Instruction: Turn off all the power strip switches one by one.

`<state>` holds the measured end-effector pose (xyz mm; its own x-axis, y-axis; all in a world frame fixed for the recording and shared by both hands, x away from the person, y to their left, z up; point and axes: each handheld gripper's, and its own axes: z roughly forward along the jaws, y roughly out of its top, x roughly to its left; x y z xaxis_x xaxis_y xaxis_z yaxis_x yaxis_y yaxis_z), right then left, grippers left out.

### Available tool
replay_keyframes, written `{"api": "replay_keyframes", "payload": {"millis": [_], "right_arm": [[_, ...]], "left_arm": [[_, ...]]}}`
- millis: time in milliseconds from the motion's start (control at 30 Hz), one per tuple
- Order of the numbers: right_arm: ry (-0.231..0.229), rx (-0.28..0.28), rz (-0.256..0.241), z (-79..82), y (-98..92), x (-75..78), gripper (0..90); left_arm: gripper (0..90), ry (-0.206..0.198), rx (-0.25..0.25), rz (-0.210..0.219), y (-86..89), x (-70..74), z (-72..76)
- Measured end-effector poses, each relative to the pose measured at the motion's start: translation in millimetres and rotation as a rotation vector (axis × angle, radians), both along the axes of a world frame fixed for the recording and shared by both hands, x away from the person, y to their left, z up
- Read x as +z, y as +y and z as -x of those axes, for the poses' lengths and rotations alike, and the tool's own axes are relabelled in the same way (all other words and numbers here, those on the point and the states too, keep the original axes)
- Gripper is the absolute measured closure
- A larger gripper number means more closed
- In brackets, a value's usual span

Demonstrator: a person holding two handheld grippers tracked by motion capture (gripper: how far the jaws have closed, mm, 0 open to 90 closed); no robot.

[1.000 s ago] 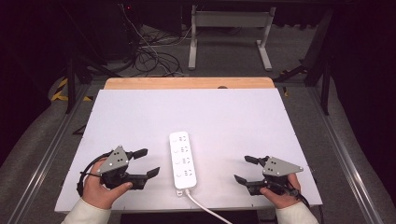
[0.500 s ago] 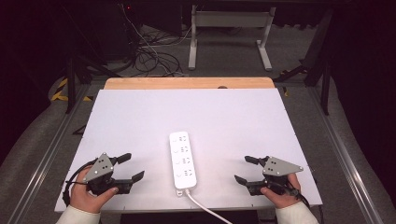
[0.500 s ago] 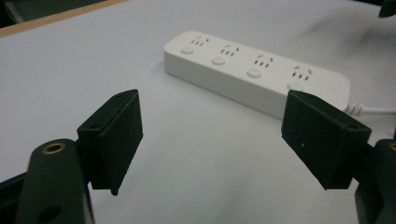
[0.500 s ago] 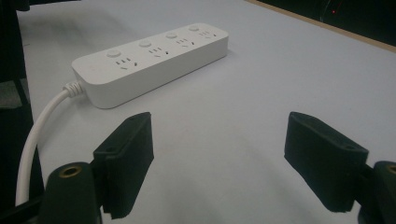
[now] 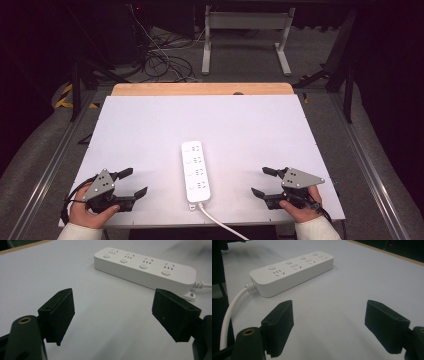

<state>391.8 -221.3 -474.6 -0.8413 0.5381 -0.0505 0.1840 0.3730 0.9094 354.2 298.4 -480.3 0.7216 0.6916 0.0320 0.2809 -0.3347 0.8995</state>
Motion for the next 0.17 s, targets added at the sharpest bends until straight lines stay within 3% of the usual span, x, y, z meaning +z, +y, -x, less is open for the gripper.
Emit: {"api": "replay_keyframes", "payload": {"millis": [100,167], "right_arm": [[-0.002,-0.001,-0.001,-0.4,-0.2,-0.3,23.8],[-0.002,-0.001,-0.001,-0.5,-0.2,-0.3,23.7]], "left_arm": [[20.0,0.008,0.002,-0.005,0.1,-1.0,1.3],[20.6,0.030,0.012,0.029,1.2,-1.2,1.4]]}}
